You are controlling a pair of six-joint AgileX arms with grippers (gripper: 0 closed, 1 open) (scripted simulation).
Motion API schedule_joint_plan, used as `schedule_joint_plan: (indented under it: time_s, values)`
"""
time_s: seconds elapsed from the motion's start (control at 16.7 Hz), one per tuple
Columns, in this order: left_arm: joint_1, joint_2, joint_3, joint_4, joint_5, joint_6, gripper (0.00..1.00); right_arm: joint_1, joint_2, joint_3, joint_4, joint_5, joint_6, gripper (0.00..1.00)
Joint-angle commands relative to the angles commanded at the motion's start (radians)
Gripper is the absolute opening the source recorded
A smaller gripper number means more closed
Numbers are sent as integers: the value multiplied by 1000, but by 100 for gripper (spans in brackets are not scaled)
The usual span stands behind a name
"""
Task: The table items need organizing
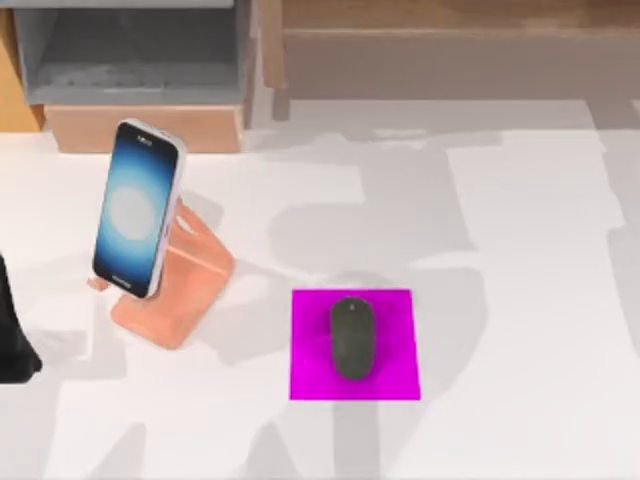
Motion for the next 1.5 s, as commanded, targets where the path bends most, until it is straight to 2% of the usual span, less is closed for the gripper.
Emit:
schedule_joint_plan:
  time_s: [0.36,1.26,1.5]
  values:
    - [0,0,0,0,0,0,100,-207,56,46,-14,-136,23,0]
    - [0,0,0,0,0,0,100,-215,58,47,-15,-142,24,0]
    - [0,0,0,0,0,0,100,-215,58,47,-15,-142,24,30]
